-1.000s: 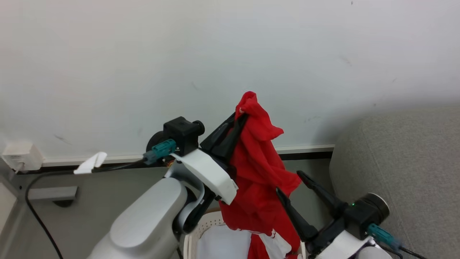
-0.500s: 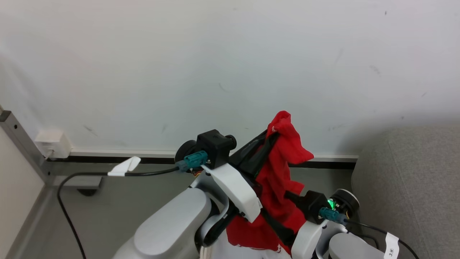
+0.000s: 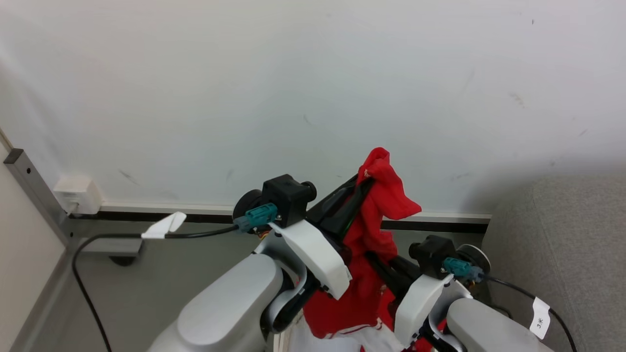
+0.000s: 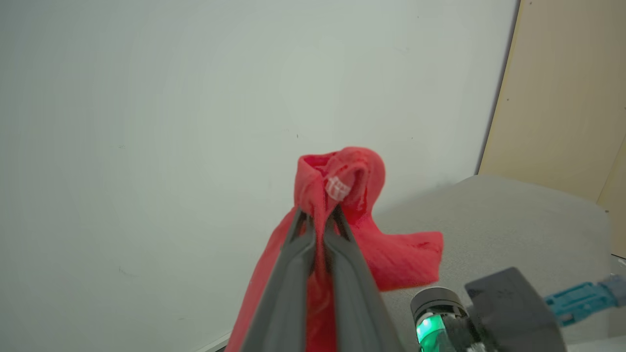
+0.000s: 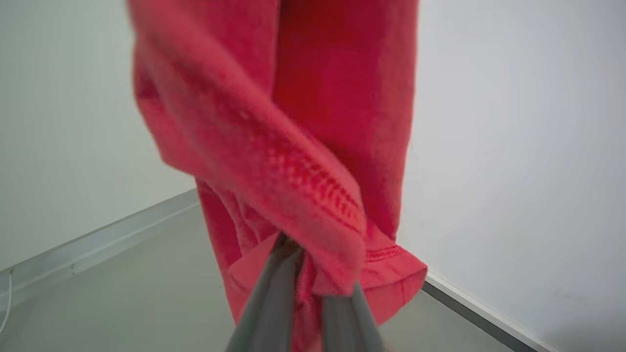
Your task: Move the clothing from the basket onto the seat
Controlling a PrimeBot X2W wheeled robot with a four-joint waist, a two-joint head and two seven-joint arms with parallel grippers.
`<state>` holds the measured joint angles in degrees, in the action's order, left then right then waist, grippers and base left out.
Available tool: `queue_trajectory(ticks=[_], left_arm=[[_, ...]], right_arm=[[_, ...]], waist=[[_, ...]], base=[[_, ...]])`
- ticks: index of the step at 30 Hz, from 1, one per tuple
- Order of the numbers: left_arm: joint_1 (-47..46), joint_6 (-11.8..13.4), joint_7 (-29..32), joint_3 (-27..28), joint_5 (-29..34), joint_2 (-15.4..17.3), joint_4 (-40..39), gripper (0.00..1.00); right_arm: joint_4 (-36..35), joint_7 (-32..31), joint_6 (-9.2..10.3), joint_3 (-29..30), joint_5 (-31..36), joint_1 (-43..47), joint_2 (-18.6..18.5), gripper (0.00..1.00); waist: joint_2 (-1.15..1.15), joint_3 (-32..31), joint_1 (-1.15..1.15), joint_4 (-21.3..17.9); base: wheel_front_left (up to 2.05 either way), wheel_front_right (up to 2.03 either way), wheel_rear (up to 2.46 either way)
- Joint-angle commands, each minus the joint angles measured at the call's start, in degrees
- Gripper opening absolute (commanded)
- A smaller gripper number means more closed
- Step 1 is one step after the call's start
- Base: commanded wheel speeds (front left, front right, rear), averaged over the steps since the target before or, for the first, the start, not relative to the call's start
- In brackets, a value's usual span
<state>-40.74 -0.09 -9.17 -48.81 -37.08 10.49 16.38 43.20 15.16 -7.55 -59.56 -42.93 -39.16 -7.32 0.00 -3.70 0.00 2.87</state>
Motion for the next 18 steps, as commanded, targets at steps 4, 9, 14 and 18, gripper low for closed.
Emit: queue_trajectory(ticks=[4, 9, 14, 18], left_arm=[[0.7, 0.5, -0.6, 0.6, -1.0, 0.8, 0.7, 0.0], [2.4, 1.0, -1.7, 1.3, -1.9, 1.8, 1.5, 0.0], [3.6, 1.6, -2.2, 1.0, -1.0, 2.9, 1.6, 0.0], [4.1, 1.4, -2.5, 0.7, -0.8, 3.2, 1.0, 0.0]], right_arm=[[-2.6, 0.0, 0.12, 4.3, -1.7, 1.2, -0.6, 0.0], [-8.4, 0.0, 0.12, 9.3, -2.3, 3.5, -2.9, 0.0], [-15.5, 0.0, 0.12, 16.8, -3.6, 7.7, -5.2, 0.0], [-19.7, 0.0, 0.12, 21.8, -3.6, 10.7, -5.9, 0.0]], waist=[[0.0, 0.1, 0.0, -0.6], [0.0, 0.4, 0.0, -2.1], [0.0, 0.9, 0.0, -4.2], [0.0, 1.3, 0.0, -6.3]], base=[[0.0, 0.0, 0.0], [0.0, 0.0, 0.0], [0.0, 0.0, 0.0], [0.0, 0.0, 0.0]])
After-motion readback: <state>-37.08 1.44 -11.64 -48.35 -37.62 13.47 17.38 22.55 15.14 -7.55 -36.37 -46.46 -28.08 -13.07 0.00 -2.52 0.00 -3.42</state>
